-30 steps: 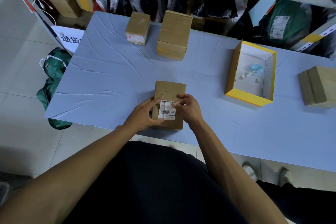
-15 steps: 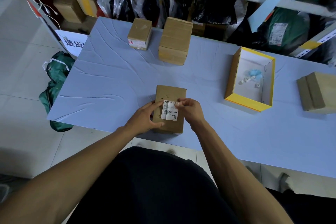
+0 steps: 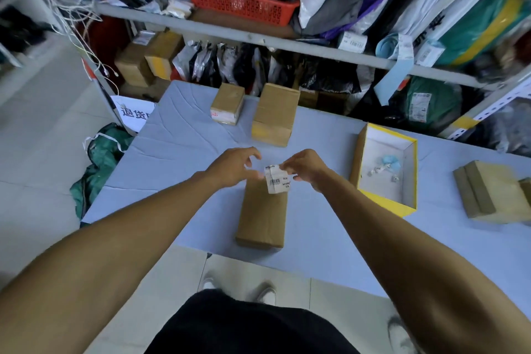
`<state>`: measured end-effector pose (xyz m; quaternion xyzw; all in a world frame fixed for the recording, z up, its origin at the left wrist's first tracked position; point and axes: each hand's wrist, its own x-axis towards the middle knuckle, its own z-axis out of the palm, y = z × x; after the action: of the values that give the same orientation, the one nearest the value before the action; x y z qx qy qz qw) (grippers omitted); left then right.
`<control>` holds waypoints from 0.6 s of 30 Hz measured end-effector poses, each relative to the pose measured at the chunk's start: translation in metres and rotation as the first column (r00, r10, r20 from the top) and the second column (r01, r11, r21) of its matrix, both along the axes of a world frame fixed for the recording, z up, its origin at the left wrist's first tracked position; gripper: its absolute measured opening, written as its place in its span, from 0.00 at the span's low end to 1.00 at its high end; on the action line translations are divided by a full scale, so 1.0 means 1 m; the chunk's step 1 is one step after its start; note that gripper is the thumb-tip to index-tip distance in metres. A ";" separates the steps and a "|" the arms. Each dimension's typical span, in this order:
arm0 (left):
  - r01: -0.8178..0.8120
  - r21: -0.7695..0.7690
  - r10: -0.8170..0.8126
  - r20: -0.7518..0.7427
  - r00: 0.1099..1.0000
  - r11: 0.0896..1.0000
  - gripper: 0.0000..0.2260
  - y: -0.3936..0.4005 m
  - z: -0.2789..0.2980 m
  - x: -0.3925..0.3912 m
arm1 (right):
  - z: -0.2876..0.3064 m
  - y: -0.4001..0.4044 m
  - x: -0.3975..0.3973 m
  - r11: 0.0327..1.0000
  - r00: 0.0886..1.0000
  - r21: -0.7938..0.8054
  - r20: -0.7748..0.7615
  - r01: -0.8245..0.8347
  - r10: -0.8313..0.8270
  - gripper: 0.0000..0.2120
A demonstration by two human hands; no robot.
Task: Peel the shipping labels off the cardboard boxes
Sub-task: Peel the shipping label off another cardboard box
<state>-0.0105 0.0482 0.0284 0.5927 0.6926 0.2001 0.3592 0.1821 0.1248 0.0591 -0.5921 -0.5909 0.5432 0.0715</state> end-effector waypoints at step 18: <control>0.096 0.205 -0.088 -0.047 0.995 0.974 0.02 0.038 0.068 -0.012 | 0.067 0.015 -0.028 0.991 0.997 0.118 0.019 -0.071 0.069 0.02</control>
<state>-0.0228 0.0857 0.0961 0.6621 0.6463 0.2430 0.2912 0.1540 0.1398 0.1261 -0.5696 -0.6430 0.5051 0.0831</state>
